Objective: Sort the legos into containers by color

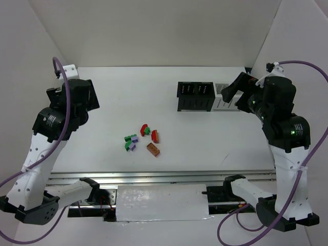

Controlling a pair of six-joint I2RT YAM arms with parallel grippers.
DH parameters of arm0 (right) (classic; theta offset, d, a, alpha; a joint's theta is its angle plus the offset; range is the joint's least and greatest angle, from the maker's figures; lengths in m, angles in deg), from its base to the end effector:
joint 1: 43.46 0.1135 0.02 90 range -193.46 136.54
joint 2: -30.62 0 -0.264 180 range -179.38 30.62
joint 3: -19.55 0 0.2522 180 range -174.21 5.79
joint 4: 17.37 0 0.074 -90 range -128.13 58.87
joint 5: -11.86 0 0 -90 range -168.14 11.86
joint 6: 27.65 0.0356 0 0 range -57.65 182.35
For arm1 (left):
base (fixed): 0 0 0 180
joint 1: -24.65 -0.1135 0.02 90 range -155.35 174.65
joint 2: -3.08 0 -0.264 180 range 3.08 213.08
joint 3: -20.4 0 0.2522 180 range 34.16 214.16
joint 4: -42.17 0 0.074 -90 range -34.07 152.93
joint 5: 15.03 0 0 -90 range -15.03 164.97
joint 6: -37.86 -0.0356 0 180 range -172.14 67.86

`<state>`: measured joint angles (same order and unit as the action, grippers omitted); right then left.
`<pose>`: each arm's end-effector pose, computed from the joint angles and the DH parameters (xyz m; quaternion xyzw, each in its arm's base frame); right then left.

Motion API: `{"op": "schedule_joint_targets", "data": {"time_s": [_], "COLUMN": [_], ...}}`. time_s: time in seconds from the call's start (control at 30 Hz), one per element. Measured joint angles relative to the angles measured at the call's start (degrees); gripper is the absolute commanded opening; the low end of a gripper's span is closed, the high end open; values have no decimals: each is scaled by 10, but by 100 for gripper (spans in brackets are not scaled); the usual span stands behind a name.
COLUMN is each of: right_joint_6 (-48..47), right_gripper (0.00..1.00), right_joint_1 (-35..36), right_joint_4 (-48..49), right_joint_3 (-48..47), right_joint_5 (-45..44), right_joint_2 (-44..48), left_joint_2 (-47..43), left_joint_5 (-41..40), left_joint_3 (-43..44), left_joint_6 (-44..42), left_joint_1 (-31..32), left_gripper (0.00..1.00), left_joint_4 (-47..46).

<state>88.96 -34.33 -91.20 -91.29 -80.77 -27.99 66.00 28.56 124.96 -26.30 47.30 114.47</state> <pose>0.1373 0.0204 0.4979 0.1384 0.8153 0.1544 0.5406 0.1696 -0.0429 0.4659 -0.2172 0.7929 0.1253 0.5554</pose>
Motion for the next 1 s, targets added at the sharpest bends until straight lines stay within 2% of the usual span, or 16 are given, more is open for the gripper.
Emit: {"op": "schedule_joint_targets", "data": {"time_s": [0.33,0.4,0.5,0.63,0.7,0.73,0.87,1.0], "right_joint_6": [-8,-14,-30,-49,-59,-67,-91,-113], "right_gripper": [99,100,100,99,93,85,84,81], "right_joint_1": [11,51,174,299,342,355,422,462], "right_joint_4": [7,7,8,53,83,97,134,173], "right_joint_3": [24,33,35,80,127,141,170,171], "right_joint_5": [5,-7,-46,-71,-70,-68,-63,-62], "right_joint_2": [-5,-21,-71,-165,-214,-232,-345,-418], "left_joint_2": [19,22,24,29,30,30,12,-7], "left_joint_5": [1,5,17,30,36,40,55,69], "left_joint_3": [-1,-2,-9,-11,-11,-11,-28,-35], "left_joint_6": [0,1,2,17,29,32,47,61], "left_joint_1": [0,0,0,0,0,0,0,0], "left_gripper": [100,100,100,99,99,99,99,100], "left_joint_4": [-3,-6,-13,-16,-15,-15,-15,-5]}}
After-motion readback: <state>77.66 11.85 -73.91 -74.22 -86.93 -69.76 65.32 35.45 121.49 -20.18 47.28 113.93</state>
